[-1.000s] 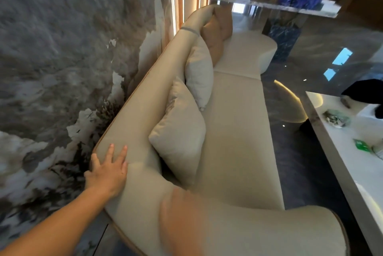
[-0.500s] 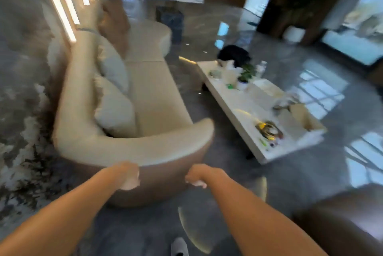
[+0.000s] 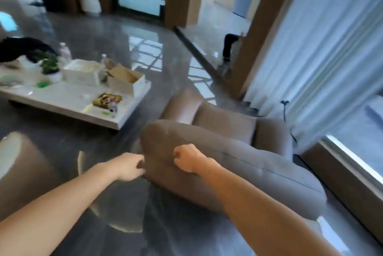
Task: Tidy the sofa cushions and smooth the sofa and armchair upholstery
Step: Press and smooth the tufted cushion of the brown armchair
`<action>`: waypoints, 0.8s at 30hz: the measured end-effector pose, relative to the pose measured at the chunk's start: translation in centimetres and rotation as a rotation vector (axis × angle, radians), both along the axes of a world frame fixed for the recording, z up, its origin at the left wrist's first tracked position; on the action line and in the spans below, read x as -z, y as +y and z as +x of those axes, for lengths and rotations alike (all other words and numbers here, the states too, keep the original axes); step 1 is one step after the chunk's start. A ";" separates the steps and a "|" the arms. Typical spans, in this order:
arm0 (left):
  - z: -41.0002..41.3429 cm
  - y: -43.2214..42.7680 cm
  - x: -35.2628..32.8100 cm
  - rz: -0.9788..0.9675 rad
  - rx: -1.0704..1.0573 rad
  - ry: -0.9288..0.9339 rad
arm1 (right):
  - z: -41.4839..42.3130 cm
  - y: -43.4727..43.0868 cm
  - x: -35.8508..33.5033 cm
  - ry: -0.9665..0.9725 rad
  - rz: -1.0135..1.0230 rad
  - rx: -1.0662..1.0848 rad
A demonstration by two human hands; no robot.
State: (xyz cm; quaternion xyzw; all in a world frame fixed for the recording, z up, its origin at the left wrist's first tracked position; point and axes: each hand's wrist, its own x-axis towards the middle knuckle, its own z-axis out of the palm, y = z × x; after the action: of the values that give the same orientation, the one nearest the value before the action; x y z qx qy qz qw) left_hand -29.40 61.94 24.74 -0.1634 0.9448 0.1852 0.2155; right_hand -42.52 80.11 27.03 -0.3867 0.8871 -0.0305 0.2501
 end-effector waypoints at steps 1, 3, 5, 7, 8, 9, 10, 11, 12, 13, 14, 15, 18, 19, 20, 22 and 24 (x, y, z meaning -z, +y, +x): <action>-2.6 2.8 -0.2 0.011 0.030 0.066 | -1.4 2.3 -0.5 0.056 -0.084 0.036; -7.1 8.3 -0.6 -0.014 0.074 0.213 | -3.5 6.8 -0.8 0.166 -0.146 0.030; -11.0 13.1 -0.7 -0.087 0.173 0.280 | -5.1 12.0 0.3 0.240 -0.113 0.002; -14.3 16.4 -0.3 -0.165 0.268 0.199 | -6.7 17.5 2.2 0.261 -0.103 0.080; -15.7 17.3 -0.1 -0.185 0.292 0.140 | -7.2 19.8 2.9 0.267 -0.111 0.124; -16.8 17.8 0.1 -0.202 0.312 0.098 | -7.5 21.3 3.5 0.276 -0.134 0.148; -17.6 18.0 0.2 -0.224 0.335 0.074 | -7.7 22.2 3.9 0.282 -0.164 0.151; -18.2 18.1 0.4 -0.242 0.356 0.059 | -7.8 22.6 4.0 0.285 -0.180 0.136; -18.5 18.2 0.5 -0.249 0.365 0.053 | -7.8 22.8 4.1 0.285 -0.195 0.119; -18.5 18.4 0.7 -0.247 0.359 0.056 | -7.9 23.1 4.1 0.284 -0.213 0.106; -18.3 18.7 0.9 -0.245 0.346 0.068 | -8.0 23.5 4.1 0.286 -0.233 0.094; -18.0 19.1 1.2 -0.245 0.332 0.077 | -8.1 24.0 4.1 0.287 -0.246 0.081; -17.4 21.0 1.6 -0.246 0.309 0.070 | -8.5 26.2 4.2 0.280 -0.277 0.054; -17.2 21.7 1.8 -0.243 0.301 0.079 | -8.6 26.9 4.4 0.277 -0.291 0.051; -16.9 22.4 2.1 -0.239 0.291 0.098 | -8.7 27.7 4.6 0.279 -0.311 0.049; -16.3 23.9 2.7 -0.224 0.268 0.149 | -8.9 29.2 5.0 0.280 -0.347 0.056; -15.7 25.8 3.1 -0.219 0.244 0.183 | -9.4 31.1 5.2 0.261 -0.345 0.046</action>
State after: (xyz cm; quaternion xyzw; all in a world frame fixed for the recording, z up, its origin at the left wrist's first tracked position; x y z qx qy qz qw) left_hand -45.14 87.70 21.60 -0.0525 0.9877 0.0678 0.1307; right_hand -51.95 111.23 21.87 -0.4042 0.9022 -0.1371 0.0623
